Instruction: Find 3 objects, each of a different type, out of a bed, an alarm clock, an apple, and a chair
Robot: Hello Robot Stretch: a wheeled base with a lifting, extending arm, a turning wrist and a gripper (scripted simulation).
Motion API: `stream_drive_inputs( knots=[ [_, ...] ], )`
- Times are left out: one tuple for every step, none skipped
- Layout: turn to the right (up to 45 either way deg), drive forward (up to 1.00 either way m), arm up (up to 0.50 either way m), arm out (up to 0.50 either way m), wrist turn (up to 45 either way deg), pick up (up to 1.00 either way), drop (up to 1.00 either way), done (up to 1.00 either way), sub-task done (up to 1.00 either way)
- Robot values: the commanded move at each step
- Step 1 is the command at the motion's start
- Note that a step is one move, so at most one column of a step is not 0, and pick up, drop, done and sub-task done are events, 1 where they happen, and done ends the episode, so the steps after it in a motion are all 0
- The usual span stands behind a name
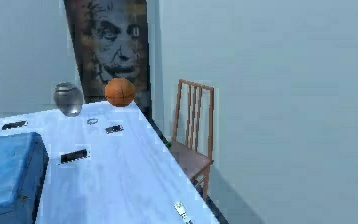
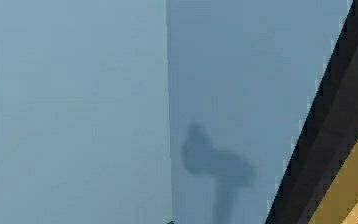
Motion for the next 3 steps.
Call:
stream_drive_inputs(
  knots=[
    [-45.0,0.00,0.00,0.00,0.0,0.00,0.00,0.00,0.00],
    [-45.0,0.00,0.00,0.00,0.0,0.00,0.00,0.00,0.00],
    [-18.0,0.00,0.00,0.00,0.0,0.00,0.00,0.00,0.00]
  ],
)
